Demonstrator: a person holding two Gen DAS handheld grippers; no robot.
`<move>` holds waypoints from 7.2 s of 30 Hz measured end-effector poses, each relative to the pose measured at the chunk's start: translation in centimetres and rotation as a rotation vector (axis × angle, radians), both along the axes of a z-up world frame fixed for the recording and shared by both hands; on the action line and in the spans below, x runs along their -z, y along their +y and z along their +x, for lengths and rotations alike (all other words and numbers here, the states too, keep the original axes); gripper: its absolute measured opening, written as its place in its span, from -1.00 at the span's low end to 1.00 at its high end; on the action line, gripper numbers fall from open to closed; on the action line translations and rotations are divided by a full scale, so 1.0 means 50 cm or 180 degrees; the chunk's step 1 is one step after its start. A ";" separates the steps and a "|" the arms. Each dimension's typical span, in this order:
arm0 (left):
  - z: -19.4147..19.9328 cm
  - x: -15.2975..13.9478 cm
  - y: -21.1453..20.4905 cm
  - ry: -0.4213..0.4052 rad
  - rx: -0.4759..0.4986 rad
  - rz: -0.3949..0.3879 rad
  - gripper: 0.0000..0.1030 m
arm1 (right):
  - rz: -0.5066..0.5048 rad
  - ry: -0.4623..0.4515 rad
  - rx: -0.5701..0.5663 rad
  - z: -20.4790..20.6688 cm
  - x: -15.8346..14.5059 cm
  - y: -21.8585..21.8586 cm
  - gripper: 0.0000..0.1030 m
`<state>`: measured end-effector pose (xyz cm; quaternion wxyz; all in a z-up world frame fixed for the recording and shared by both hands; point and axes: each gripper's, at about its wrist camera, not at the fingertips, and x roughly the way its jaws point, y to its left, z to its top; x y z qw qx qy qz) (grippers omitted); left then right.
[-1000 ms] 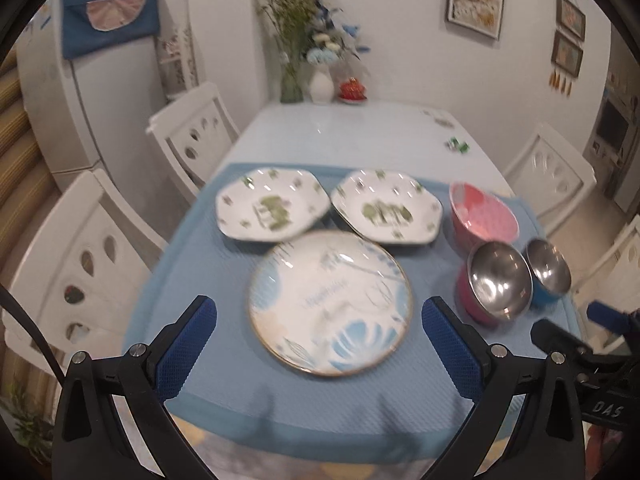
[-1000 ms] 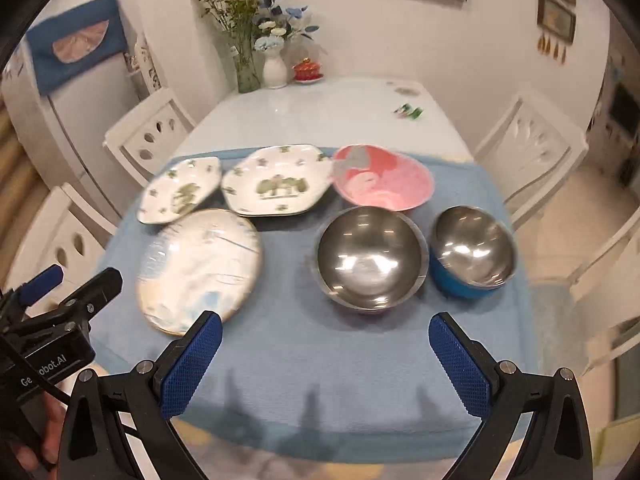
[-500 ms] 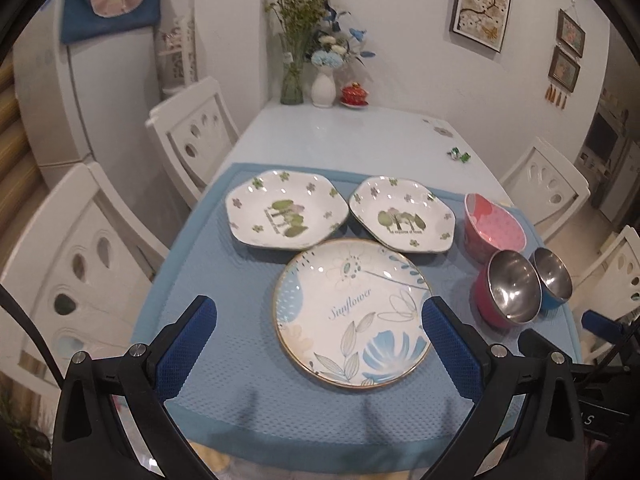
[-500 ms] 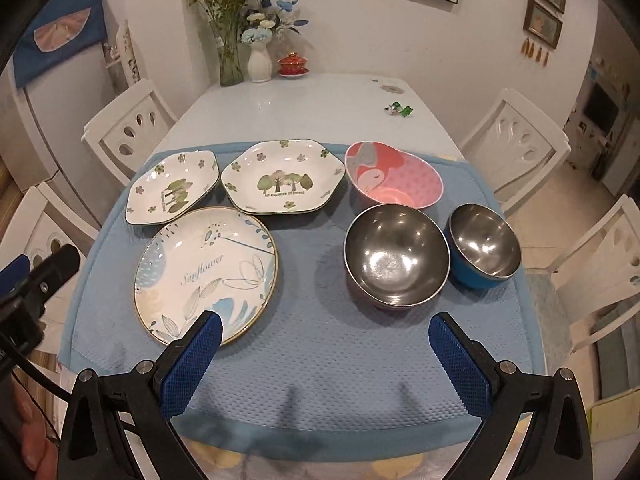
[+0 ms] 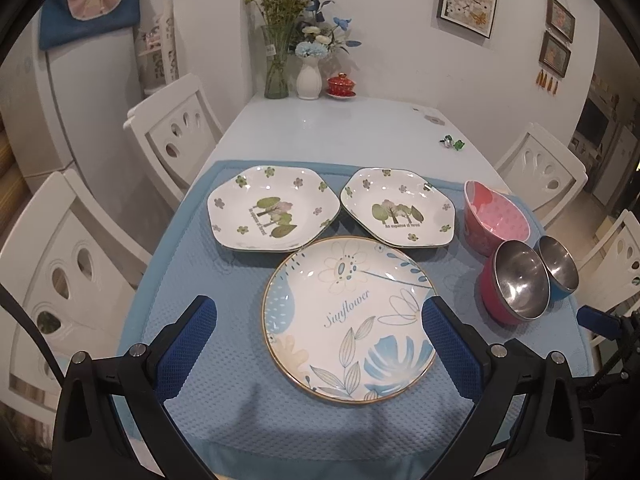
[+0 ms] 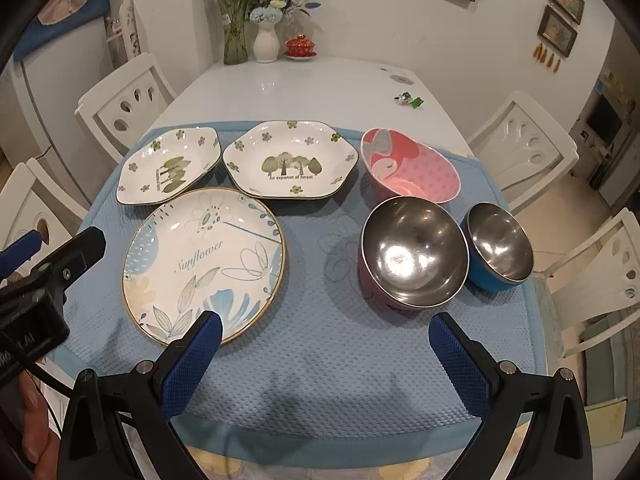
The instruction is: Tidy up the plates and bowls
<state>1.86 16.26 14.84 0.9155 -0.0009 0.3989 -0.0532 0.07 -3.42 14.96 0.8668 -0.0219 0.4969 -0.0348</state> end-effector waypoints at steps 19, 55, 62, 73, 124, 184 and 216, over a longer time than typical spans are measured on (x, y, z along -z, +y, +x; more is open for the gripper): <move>-0.009 -0.001 -0.006 0.0052 -0.0006 0.0005 0.99 | 0.0126 0.0049 -0.0065 -0.012 0.008 0.006 0.99; 0.065 0.094 0.083 0.0495 -0.0283 0.0249 0.99 | 0.0387 0.0423 -0.0252 0.081 0.108 0.021 1.00; 0.123 0.166 0.107 0.0861 -0.0184 0.0147 0.98 | 0.0601 0.0595 -0.0171 0.149 0.155 0.028 0.91; 0.193 0.224 0.102 0.1058 -0.0129 0.0025 0.93 | 0.0739 0.0836 0.0137 0.209 0.232 0.023 0.55; 0.003 0.221 0.224 0.1080 -0.0447 -0.0390 0.04 | 0.0698 0.0910 -0.1150 0.060 0.222 0.186 -0.16; 0.319 0.115 0.341 0.0883 0.0190 -0.0951 0.38 | 0.1277 0.0594 -0.0095 0.313 0.146 0.233 0.08; 0.552 0.263 0.283 0.0875 0.0412 -0.0388 -0.21 | 0.0844 0.0351 -0.0258 0.485 0.244 0.286 -0.16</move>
